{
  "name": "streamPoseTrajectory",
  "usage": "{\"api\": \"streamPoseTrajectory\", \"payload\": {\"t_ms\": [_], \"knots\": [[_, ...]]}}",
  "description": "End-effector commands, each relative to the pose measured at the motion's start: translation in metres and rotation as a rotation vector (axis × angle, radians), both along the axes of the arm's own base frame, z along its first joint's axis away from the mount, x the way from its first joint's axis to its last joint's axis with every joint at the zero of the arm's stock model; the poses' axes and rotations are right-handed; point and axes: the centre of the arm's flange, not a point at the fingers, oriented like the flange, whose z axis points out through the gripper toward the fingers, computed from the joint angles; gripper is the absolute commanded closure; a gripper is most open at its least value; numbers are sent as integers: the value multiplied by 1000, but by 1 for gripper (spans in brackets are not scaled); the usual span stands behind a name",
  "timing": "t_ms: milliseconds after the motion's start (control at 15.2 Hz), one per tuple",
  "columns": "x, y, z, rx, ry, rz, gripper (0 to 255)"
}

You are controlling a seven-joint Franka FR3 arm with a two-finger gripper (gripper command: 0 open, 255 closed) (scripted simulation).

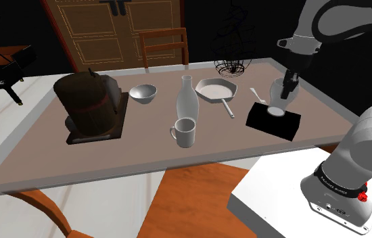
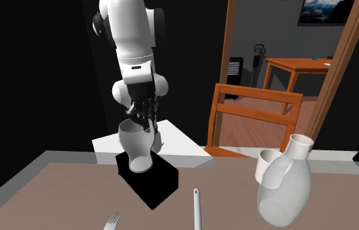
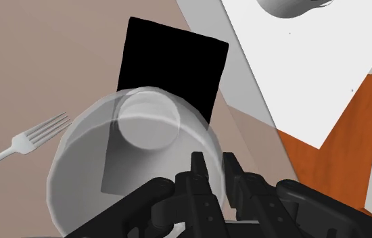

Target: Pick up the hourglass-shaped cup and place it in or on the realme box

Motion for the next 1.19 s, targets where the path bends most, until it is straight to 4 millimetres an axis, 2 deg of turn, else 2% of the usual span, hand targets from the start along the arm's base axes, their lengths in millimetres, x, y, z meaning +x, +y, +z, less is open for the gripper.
{"api": "streamPoseTrajectory", "payload": {"t_ms": [0, 66, 396, 660, 1122], "knots": [[0, -1, -3, 0, 5, 0, 255], [-1, 0, -2, 0, 5, 0, 0], [0, -1, -3, 0, 5, 0, 0], [1, -5, 47, 0, 5, 0, 0], [1, -5, 47, 0, 5, 0, 0]]}}
